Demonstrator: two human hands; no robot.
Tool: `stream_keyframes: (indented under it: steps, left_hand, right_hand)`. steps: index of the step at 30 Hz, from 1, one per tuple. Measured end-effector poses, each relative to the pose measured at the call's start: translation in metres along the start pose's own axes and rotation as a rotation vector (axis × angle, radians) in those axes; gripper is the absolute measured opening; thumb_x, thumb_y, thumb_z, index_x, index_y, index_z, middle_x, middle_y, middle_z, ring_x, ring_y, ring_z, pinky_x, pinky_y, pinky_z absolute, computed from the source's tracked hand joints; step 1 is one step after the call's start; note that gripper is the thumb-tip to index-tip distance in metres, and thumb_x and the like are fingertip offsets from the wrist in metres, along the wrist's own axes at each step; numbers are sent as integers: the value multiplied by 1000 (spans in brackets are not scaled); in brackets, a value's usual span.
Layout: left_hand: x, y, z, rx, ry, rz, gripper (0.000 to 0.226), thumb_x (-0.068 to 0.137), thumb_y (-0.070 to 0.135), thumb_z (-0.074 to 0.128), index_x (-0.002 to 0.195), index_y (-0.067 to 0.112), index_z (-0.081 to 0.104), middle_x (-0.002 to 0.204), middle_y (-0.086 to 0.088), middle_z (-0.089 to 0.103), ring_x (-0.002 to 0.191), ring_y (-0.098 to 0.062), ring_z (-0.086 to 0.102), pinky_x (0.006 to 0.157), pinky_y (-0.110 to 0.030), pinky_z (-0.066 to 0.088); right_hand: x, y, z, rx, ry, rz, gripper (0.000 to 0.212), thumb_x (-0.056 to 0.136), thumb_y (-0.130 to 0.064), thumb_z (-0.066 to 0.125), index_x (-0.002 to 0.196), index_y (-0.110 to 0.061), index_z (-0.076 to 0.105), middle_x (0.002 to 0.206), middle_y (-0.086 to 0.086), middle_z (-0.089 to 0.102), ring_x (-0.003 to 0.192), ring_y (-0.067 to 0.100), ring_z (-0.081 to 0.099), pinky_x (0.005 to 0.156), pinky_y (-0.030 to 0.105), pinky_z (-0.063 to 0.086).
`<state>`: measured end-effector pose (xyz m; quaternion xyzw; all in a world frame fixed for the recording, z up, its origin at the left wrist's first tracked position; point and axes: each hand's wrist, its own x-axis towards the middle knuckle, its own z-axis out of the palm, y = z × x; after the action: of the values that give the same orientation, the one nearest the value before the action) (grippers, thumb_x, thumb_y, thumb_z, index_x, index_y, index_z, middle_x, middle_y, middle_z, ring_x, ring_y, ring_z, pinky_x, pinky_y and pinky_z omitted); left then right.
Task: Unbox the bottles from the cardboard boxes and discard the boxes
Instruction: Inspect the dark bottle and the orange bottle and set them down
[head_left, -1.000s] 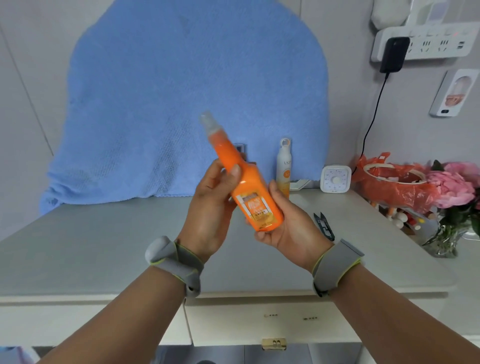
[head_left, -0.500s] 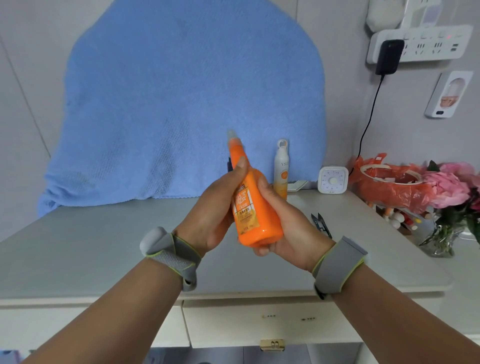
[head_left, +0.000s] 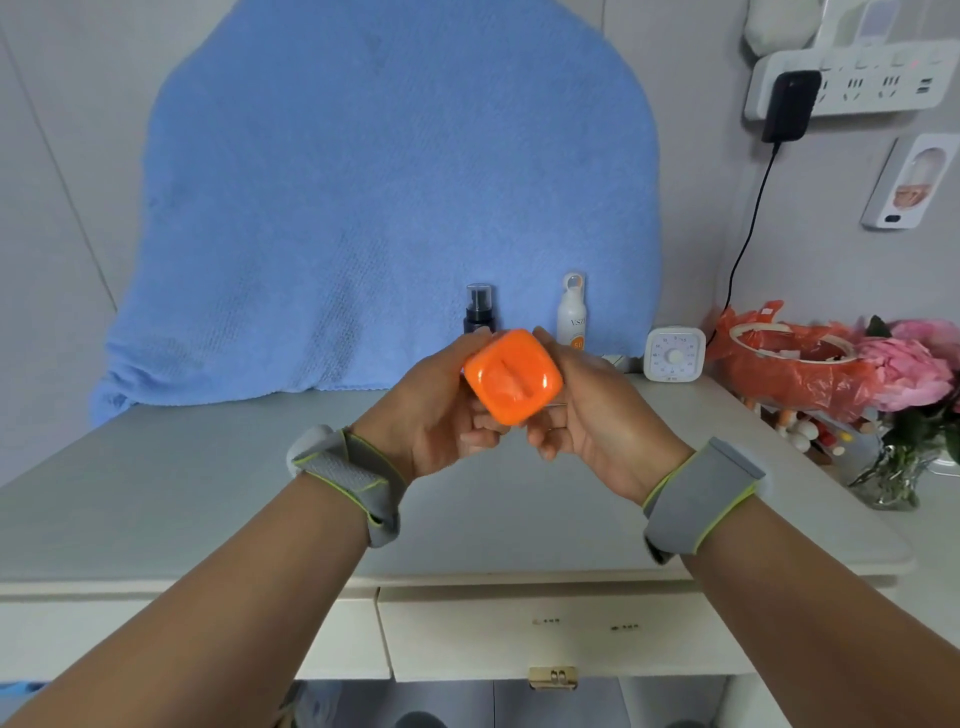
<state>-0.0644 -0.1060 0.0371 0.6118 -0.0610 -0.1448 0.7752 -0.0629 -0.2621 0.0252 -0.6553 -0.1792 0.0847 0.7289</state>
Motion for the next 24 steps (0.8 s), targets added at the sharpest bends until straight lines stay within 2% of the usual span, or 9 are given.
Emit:
stream_keyframes:
  steps: [3, 6, 9, 12, 13, 16, 18, 21, 24]
  left_hand:
    - [3, -6, -4, -162, -179, -90, 49, 105, 39, 27, 83, 3, 53, 73, -14, 43, 47, -13, 38, 29, -17, 35]
    - [2, -11, -8, -236, -262, -78, 60, 106, 39, 25, 76, 2, 61, 68, -13, 52, 42, -12, 47, 31, -17, 36]
    - [2, -13, -10, -256, -305, -11, 52, 107, 32, 23, 91, 1, 63, 70, -13, 56, 47, -14, 50, 36, -20, 40]
    - [3, -14, -8, -239, -290, 66, 52, 105, 47, 25, 134, 15, 55, 80, -10, 58, 67, -20, 51, 48, -25, 45]
    - [4, -15, -8, -244, -266, 82, 54, 103, 53, 29, 139, 19, 51, 85, -8, 59, 73, -21, 54, 53, -27, 47]
    - [4, -16, -8, -301, -188, 146, 56, 100, 54, 32, 135, 15, 52, 100, -9, 66, 84, -22, 67, 66, -32, 56]
    - [5, -16, -9, -352, -159, 173, 56, 100, 53, 31, 128, 13, 58, 104, -10, 71, 90, -23, 72, 72, -33, 59]
    - [8, -17, -13, -324, -95, 204, 56, 100, 54, 29, 128, 15, 58, 110, -8, 73, 98, -22, 73, 74, -36, 60]
    - [16, -25, -18, -176, -22, 219, 60, 99, 55, 33, 135, 12, 54, 124, -14, 68, 112, -28, 67, 83, -42, 59]
  right_hand:
    - [-1, -3, 0, 46, 7, -12, 43, 95, -49, 52, 94, -6, 58, 62, 12, 64, 41, 15, 56, 38, 22, 43]
    - [-3, -6, 1, 68, 18, -48, 34, 94, -45, 56, 95, -11, 60, 60, 11, 64, 41, 15, 55, 37, 22, 42]
    - [-3, -4, -1, 102, 59, -123, 36, 97, -36, 55, 117, -7, 57, 59, 11, 63, 39, 16, 53, 36, 22, 40]
    - [-1, -3, -1, 105, 85, -206, 33, 99, -31, 52, 127, -13, 55, 55, 8, 60, 38, 16, 49, 37, 21, 38]
    - [-1, -2, -1, 102, 91, -220, 34, 98, -31, 54, 127, -15, 54, 55, 7, 59, 38, 15, 48, 38, 21, 37]
    - [1, 0, -2, 110, 117, -205, 41, 92, -34, 63, 127, -16, 52, 59, 2, 58, 43, 15, 50, 40, 24, 38]
    - [1, 3, -4, 86, 107, -130, 50, 86, -40, 68, 127, -16, 52, 72, 3, 63, 53, 16, 54, 43, 26, 42]
    - [1, 11, -5, 30, -20, 26, 62, 77, -51, 73, 124, -13, 59, 91, 4, 69, 66, 15, 55, 52, 25, 46]
    - [4, 23, -8, -33, -104, 37, 52, 79, -48, 71, 116, -11, 67, 83, 4, 60, 60, 10, 49, 59, 26, 50]
